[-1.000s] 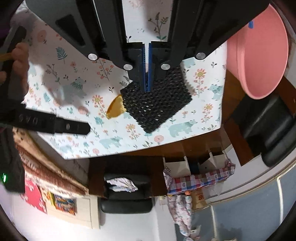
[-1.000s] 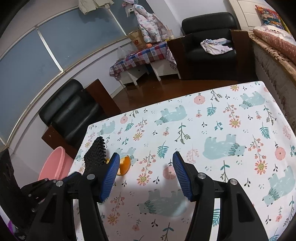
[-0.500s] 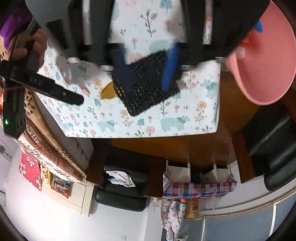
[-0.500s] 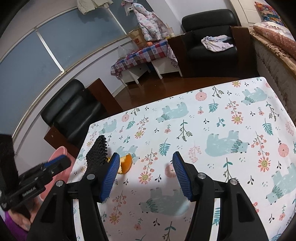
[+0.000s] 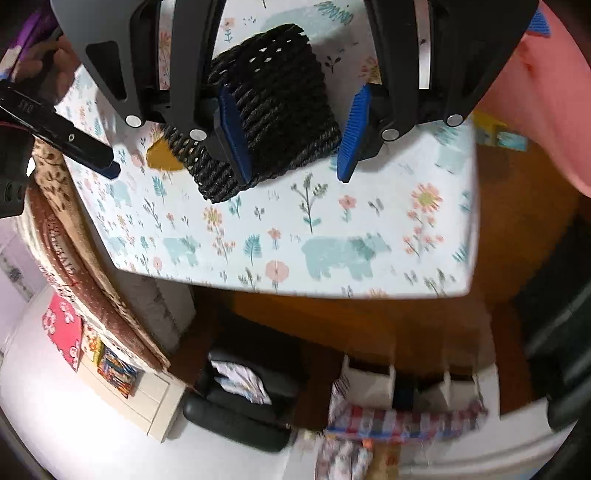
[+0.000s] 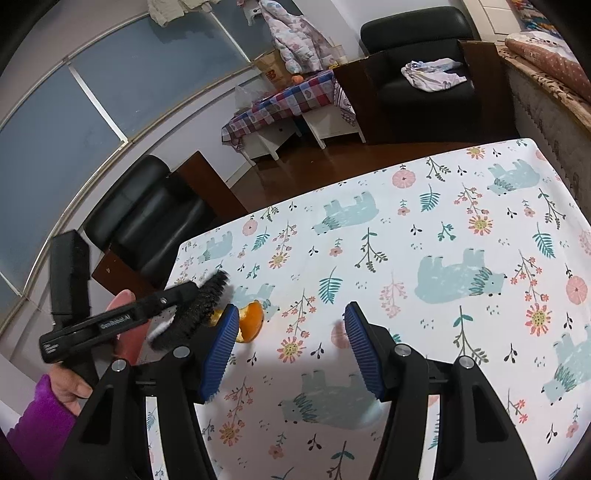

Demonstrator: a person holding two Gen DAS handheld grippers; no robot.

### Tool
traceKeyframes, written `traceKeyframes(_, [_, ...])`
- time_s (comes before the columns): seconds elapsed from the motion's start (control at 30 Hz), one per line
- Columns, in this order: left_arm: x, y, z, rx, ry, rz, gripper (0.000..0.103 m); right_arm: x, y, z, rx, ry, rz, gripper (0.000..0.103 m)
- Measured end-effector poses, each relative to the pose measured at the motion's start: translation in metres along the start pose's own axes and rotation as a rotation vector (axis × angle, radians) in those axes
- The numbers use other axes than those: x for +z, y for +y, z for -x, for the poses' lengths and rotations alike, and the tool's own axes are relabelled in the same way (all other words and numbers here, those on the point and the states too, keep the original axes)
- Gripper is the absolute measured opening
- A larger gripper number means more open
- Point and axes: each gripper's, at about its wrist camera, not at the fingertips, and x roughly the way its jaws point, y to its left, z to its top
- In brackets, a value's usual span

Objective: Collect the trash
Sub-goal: 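Grasp the black mesh pad with the left gripper while the right grasps the black brush, then lift the mesh pad with the left gripper while the right carries the brush toward the bucket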

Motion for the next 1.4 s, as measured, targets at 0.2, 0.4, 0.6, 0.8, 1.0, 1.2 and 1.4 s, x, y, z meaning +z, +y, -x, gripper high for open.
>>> traceKeyframes(0.2, [-0.018, 0.004, 0.007, -0.095, 0.043, 0.003, 0.049, -0.001, -0.001, -0.001, -0.007, 0.008, -0.003, 0.059])
traceKeyframes(0.4, [-0.049, -0.02, 0.02, -0.071, 0.042, -0.077, 0.049, -0.001, -0.001, -0.002, -0.004, 0.006, -0.003, 0.059])
traceKeyframes(0.6, [-0.072, -0.046, 0.026, -0.029, 0.036, -0.151, 0.049, 0.0, -0.001, 0.0, 0.004, -0.001, 0.002, 0.059])
traceKeyframes(0.8, [-0.083, -0.062, 0.025, 0.034, 0.019, -0.195, 0.035, 0.0, 0.0, 0.002, 0.013, -0.007, 0.003, 0.059])
traceKeyframes(1.0, [-0.088, -0.063, 0.041, 0.062, -0.007, -0.147, 0.01, 0.0, 0.001, 0.005, 0.03, -0.017, 0.01, 0.059])
traceKeyframes(1.2, [-0.101, -0.049, 0.078, 0.119, -0.109, -0.032, 0.01, 0.001, 0.004, 0.009, 0.066, -0.029, 0.018, 0.059])
traceKeyframes(1.4, [-0.115, -0.034, 0.115, 0.179, -0.222, 0.071, 0.01, -0.001, 0.007, 0.008, 0.094, -0.024, 0.027, 0.059])
